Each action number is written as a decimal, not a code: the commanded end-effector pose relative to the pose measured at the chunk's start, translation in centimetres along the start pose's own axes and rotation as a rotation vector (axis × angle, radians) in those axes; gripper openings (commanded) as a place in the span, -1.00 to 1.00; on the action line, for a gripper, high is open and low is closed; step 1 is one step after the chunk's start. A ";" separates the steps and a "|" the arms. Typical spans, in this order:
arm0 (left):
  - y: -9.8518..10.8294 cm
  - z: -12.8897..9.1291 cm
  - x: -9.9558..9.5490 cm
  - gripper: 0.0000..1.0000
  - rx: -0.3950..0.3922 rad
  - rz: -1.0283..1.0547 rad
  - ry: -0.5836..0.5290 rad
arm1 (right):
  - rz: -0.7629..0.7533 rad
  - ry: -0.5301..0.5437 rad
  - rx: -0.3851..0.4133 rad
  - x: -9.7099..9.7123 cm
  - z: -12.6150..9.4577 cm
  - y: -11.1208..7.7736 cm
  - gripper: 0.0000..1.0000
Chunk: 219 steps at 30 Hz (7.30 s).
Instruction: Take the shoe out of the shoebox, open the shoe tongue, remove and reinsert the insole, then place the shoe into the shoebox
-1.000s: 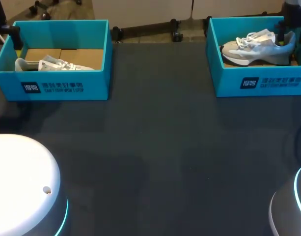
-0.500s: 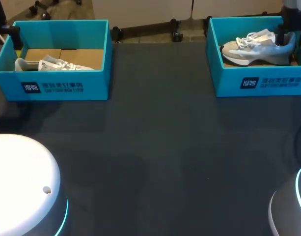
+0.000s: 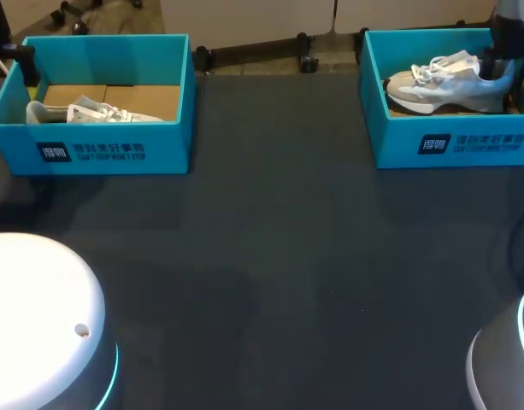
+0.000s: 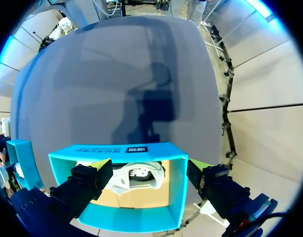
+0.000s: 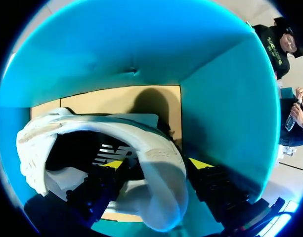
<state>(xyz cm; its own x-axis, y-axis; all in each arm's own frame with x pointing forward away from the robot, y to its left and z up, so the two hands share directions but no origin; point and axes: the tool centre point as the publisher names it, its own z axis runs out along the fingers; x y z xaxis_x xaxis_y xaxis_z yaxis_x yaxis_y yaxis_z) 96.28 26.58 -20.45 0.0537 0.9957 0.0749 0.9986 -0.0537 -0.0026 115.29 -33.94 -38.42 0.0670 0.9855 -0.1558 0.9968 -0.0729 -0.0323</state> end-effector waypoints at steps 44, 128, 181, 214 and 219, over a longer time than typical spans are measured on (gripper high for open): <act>-0.2 0.0 0.0 1.00 -0.004 0.001 0.002 | 0.220 -0.035 -0.120 -3.8 -17.8 -4.2 -1.00; -0.2 0.0 0.0 1.00 -0.004 0.001 0.002 | 0.219 -0.038 -0.165 22.7 -21.6 -44.9 -1.00; -0.2 0.0 0.0 1.00 -0.004 0.001 0.002 | 0.307 -0.127 -0.059 36.5 -9.0 -53.6 -1.00; -0.2 0.0 0.0 1.00 -0.004 0.001 0.002 | 0.165 -0.104 -0.076 39.4 -6.0 -53.8 -1.00; -0.2 0.0 0.0 1.00 -0.004 0.001 0.002 | 0.141 -0.112 -0.075 39.6 -5.7 -53.3 -1.00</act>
<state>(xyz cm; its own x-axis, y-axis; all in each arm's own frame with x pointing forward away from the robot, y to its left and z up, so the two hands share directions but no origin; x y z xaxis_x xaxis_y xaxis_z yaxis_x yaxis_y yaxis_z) 96.28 26.58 -20.45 0.0537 0.9957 0.0750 0.9986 -0.0537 -0.0026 65.19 8.87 -36.76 0.1484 0.9625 -0.2272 0.9888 -0.1402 0.0518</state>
